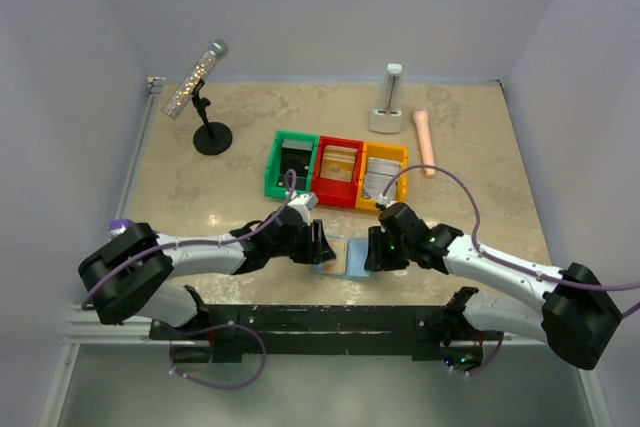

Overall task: Take the credit cards out of the card holder
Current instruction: Open the card holder at the center of the board, then remove the credit card from the card holder.

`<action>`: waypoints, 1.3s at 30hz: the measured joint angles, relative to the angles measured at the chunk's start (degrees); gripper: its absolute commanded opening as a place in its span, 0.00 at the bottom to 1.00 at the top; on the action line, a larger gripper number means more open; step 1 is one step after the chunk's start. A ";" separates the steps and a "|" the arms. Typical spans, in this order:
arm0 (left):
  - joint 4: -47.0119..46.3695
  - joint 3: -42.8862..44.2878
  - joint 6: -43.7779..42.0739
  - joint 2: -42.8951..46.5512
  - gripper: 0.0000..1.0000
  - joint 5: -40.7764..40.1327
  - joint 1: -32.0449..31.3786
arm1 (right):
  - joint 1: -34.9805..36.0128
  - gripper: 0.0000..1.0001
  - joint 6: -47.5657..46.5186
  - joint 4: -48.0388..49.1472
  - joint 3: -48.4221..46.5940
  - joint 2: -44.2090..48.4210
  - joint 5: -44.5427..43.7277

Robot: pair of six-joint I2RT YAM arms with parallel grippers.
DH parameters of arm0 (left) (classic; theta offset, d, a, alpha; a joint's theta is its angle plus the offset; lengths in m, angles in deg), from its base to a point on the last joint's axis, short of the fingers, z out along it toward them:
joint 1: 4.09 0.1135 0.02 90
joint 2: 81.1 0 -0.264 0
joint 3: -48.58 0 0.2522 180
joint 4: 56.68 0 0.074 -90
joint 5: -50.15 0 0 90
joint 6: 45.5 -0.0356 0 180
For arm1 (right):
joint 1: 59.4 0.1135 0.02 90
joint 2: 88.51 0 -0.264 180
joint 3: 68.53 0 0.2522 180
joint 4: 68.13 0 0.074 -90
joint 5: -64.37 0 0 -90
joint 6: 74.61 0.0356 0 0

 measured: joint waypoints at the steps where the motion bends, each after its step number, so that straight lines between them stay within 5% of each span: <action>1: 0.00 0.00 0.02 -0.26 0.51 -0.07 0.00 | 0.00 0.49 0.02 -0.66 0.00 0.31 -0.24; 5: -0.02 -0.09 0.02 -0.50 0.50 -0.46 0.00 | 0.00 0.51 -1.03 -5.57 -0.52 4.00 -2.43; 11: -0.35 -0.85 0.02 -0.02 0.49 -0.61 0.24 | 0.00 0.37 -3.63 -14.53 -7.02 11.37 -6.01; 16: -0.63 -2.78 0.48 1.25 0.47 -0.96 0.26 | -0.04 0.00 -5.09 -13.46 -10.19 15.67 -3.30; 28: -1.95 -4.20 1.33 3.13 0.45 -0.98 0.26 | -0.04 0.00 -1.49 4.94 -9.57 -2.10 8.68; 33: -0.39 -3.72 0.55 3.78 0.45 -1.64 0.26 | -0.04 0.12 -0.70 9.35 -9.57 -8.48 9.94; 38: 0.79 -2.19 -0.72 3.50 0.43 -2.23 0.26 | -0.04 0.52 -0.11 10.36 -8.74 -11.34 10.38; 39: 0.63 -1.97 -0.74 3.15 0.42 -2.21 0.26 | -0.04 0.53 0.07 11.06 -7.96 -11.37 10.47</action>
